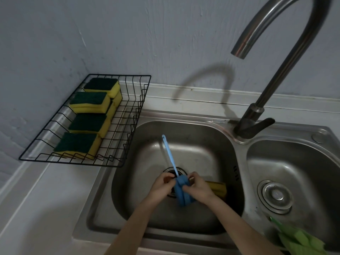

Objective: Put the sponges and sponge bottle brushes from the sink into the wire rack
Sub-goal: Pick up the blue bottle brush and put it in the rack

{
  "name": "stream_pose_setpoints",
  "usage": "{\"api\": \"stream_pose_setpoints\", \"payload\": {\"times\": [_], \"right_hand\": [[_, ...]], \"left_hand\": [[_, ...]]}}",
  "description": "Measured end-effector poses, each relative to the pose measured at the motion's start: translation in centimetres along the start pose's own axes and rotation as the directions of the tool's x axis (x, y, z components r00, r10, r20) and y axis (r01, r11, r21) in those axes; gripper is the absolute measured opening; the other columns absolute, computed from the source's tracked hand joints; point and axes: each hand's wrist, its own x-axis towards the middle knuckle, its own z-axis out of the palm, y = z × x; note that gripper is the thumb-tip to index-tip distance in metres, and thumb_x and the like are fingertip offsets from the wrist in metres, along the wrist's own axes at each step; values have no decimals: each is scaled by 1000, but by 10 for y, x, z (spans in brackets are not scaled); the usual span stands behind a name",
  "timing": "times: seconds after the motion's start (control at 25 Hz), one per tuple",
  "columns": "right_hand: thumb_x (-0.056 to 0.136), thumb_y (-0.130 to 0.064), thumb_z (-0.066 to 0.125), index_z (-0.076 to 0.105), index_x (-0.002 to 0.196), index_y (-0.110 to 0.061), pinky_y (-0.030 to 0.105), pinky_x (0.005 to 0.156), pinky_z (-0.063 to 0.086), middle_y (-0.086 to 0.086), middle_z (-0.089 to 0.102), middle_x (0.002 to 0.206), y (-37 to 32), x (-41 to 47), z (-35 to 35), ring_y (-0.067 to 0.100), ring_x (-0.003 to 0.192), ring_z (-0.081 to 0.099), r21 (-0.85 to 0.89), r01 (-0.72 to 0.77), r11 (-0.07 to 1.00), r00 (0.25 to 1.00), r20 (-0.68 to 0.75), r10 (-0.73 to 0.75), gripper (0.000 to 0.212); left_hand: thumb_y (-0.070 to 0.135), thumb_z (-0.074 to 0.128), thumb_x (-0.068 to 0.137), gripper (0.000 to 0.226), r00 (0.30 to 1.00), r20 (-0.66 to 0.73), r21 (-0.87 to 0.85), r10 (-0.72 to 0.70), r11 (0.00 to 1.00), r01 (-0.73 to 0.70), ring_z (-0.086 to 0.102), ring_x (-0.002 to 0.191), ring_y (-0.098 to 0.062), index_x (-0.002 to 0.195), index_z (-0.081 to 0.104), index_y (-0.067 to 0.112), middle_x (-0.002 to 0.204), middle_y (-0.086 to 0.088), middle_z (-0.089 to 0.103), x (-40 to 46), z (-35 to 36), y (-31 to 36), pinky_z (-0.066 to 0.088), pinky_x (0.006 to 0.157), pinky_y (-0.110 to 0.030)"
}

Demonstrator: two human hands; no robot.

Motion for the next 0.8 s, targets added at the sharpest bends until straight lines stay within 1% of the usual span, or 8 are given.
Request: {"api": "stream_pose_setpoints", "payload": {"times": [0.08, 0.16, 0.32, 0.48, 0.6, 0.68, 0.76, 0.8], "right_hand": [[85, -12, 57, 45, 98, -14, 17, 60, 40, -6, 49, 81, -7, -7, -7, 8, 76, 50, 130, 34, 991, 999, -26, -31, 19], [86, -10, 55, 46, 98, -13, 12, 60, 40, -7, 48, 80, -14, -13, -15, 4, 72, 48, 213, 88, 973, 996, -52, -78, 16], [87, -11, 54, 49, 110, -11, 16, 68, 46, 2, 53, 99, -30, -24, -24, 9, 84, 54, 320, 156, 934, 987, -79, -138, 24], [87, -16, 57, 49, 115, -17, 31, 89, 52, 5, 55, 112, -48, -32, -39, 19, 105, 57, 333, 204, 921, 979, -71, -191, 29], [88, -24, 55, 49, 113, -22, 23, 81, 50, 0, 55, 106, -71, -40, -56, 15, 101, 57, 304, 297, 905, 955, -94, -282, 25], [90, -25, 52, 51, 109, -25, 25, 81, 50, 6, 59, 106, -91, -43, -68, 18, 100, 58, 289, 381, 878, 923, -172, -344, 19], [90, -25, 53, 56, 103, -26, 32, 86, 51, 14, 63, 106, -115, -42, -77, 22, 97, 61, 302, 439, 846, 894, -235, -381, 14], [89, -24, 53, 58, 103, -24, 30, 84, 51, 13, 64, 102, -127, -41, -80, 20, 91, 62, 305, 459, 834, 884, -254, -393, 14]], "left_hand": [[3, 52, 86, 31, 997, -37, -23, 63, 998, -64, 50, 97, -16, 117, 48, 1, 108, -6, 51, -4, 0, 5, 44, 73, -17], [1, 54, 84, 32, 989, -21, 7, 144, 990, -144, 51, 96, -13, 115, 49, 2, 112, -8, 54, -8, 0, 11, 46, 70, -12], [7, 57, 84, 42, 958, 62, 24, 281, 959, -283, 51, 93, -5, 121, 40, 16, 112, -3, 52, -17, -1, 32, 48, 66, -6], [12, 57, 84, 43, 900, 3, 137, 437, 891, -433, 50, 105, -13, 122, 39, 21, 123, -5, 50, -25, -8, 53, 45, 81, -20], [10, 56, 84, 42, 853, 22, 157, 521, 841, -517, 52, 107, -17, 123, 40, 18, 115, -1, 49, -35, -19, 74, 45, 77, -16], [8, 55, 84, 41, 827, 35, 160, 562, 813, -560, 54, 103, -18, 122, 42, 19, 110, -1, 51, -42, -30, 89, 48, 74, -16], [8, 57, 83, 40, 789, 44, 169, 613, 774, -611, 56, 102, -17, 117, 46, 26, 108, 1, 54, -47, -44, 103, 48, 78, -17], [8, 58, 82, 40, 767, 63, 185, 639, 747, -638, 56, 102, -14, 112, 48, 33, 107, 4, 55, -50, -51, 109, 47, 81, -16]]}}
